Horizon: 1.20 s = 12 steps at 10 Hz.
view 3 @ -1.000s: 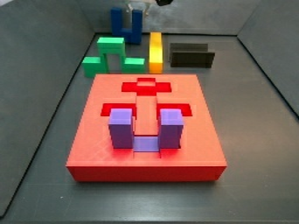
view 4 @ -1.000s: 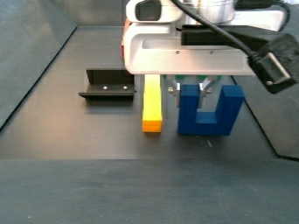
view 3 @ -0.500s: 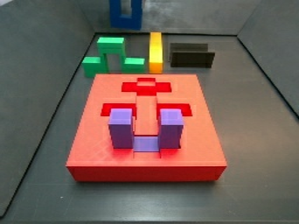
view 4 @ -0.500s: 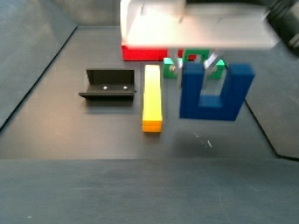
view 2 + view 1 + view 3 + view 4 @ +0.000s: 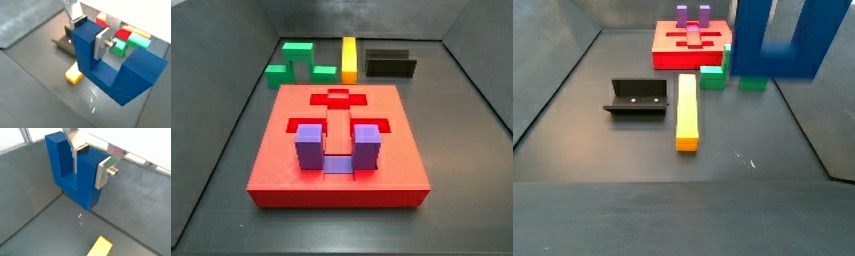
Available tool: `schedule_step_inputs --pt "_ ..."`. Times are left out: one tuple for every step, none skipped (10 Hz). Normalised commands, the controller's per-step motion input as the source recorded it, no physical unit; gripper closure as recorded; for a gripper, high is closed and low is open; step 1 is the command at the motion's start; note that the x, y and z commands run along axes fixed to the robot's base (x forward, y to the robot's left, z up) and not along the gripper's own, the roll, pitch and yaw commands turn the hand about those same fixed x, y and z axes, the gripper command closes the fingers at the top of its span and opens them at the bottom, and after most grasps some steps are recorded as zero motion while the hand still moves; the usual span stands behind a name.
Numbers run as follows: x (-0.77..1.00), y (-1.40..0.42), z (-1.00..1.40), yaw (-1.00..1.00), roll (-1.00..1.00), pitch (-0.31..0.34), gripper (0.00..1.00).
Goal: Pick up the blue object. Move up. Move to above the board. Insert the blue object.
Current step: Move to above the board.
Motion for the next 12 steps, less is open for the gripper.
schedule_step_inputs --pt "0.04 0.0 0.8 0.0 -0.01 0.086 1.0" --pt "0.1 -1.4 0.15 0.43 -0.16 0.123 1.0" --pt "0.11 -1.4 0.12 0.42 -0.17 0.105 1.0" --pt "0.1 -1.4 0.14 0.27 -0.05 0.059 1.0" --pt "0.09 -1.4 0.14 0.16 -0.06 0.009 1.0" --pt "0.09 -1.4 0.13 0.07 0.0 0.009 1.0" --pt "0.1 -1.4 0.14 0.04 0.0 0.01 1.0" --pt "0.1 -1.4 0.14 0.02 -0.01 0.017 1.0" --pt "0.1 -1.4 0.15 0.02 -0.01 0.026 1.0" --pt "0.11 -1.4 0.16 0.01 -0.01 0.049 1.0" --pt "0.13 -1.4 0.16 0.01 0.01 0.077 1.0" --pt "0.15 -1.4 0.16 0.01 0.01 0.105 1.0"
